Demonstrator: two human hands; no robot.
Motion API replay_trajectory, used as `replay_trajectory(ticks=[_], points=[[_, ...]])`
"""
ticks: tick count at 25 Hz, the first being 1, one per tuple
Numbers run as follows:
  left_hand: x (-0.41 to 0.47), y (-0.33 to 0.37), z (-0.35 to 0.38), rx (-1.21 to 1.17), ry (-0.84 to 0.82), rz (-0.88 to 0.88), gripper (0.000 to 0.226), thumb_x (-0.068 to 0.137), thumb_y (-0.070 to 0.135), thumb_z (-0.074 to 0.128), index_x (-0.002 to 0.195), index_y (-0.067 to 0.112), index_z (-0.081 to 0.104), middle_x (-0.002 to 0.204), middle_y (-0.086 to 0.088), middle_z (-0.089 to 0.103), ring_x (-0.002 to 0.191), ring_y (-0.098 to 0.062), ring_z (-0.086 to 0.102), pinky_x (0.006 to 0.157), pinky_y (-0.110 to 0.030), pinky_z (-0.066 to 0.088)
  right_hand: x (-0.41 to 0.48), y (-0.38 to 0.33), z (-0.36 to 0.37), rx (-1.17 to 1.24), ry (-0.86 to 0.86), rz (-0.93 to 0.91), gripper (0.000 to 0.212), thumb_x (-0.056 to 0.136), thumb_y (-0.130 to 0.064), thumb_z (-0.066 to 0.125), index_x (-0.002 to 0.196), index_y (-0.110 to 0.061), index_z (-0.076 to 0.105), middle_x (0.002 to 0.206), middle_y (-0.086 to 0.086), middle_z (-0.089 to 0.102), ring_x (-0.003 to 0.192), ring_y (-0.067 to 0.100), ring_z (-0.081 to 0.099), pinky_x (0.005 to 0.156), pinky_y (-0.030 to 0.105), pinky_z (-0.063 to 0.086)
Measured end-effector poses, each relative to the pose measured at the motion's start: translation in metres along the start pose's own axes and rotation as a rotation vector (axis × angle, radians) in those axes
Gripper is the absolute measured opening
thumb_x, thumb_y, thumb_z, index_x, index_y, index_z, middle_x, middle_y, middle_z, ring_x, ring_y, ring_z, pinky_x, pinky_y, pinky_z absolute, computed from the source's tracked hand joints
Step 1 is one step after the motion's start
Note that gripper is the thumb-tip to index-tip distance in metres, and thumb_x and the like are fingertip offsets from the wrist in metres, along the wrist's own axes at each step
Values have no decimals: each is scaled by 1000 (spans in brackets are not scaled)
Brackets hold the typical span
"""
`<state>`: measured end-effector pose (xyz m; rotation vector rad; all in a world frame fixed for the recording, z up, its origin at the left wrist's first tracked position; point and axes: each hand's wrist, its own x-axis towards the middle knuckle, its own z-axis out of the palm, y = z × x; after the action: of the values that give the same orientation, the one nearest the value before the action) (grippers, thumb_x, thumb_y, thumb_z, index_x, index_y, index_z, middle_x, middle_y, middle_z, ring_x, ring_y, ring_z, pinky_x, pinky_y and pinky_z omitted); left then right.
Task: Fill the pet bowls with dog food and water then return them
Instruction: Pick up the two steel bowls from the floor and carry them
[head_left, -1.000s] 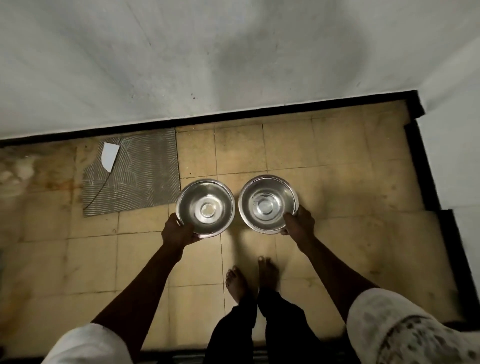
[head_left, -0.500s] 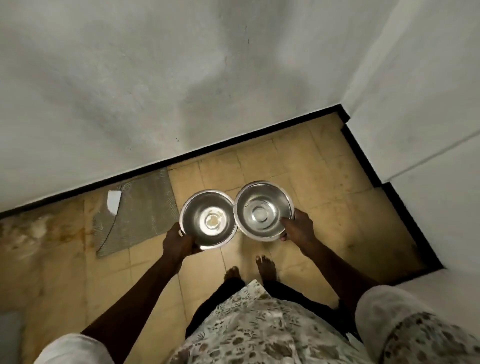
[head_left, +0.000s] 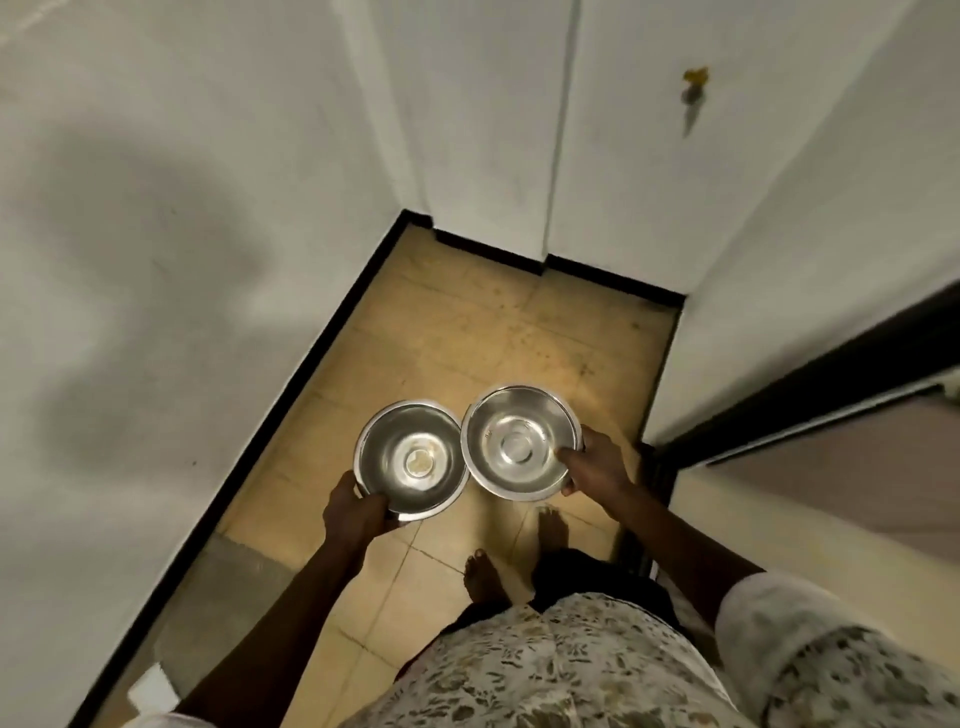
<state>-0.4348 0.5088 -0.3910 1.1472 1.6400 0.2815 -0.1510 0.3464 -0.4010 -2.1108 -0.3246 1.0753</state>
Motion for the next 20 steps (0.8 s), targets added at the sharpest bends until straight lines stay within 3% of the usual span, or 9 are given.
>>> replay_trajectory(ticks=[6,10,15,20], points=[[-25,29,76,199,-256,109,39,80,-7,67,116,8,65,110,-17,69,86,-34,74,55,-36,63,-53,77,-66,169,249,104,17,92,-8,61,105,-17,68,70,1,70,43,18,66,43,28,57],[-46,41,144,324,-383,189,35,81,-5,68,111,12,65,111,-18,71,84,-33,78,63,-43,66,-88,130,-111,311,377,190,17,92,-9,61,108,-12,67,88,10,72,52,23,71,45,31,59],[-90,47,227,467,-562,295,37,81,-7,66,111,14,65,109,-20,73,80,-38,79,68,-48,67,-142,199,-156,385,537,231,18,92,-12,61,110,-15,66,90,3,71,71,24,76,61,44,66],[-142,61,307,637,-738,420,32,82,-9,62,96,19,60,109,-24,71,77,-37,79,62,-42,66,-188,246,-180,563,724,362,20,95,-7,61,114,-12,63,90,9,70,57,19,70,44,25,54]])
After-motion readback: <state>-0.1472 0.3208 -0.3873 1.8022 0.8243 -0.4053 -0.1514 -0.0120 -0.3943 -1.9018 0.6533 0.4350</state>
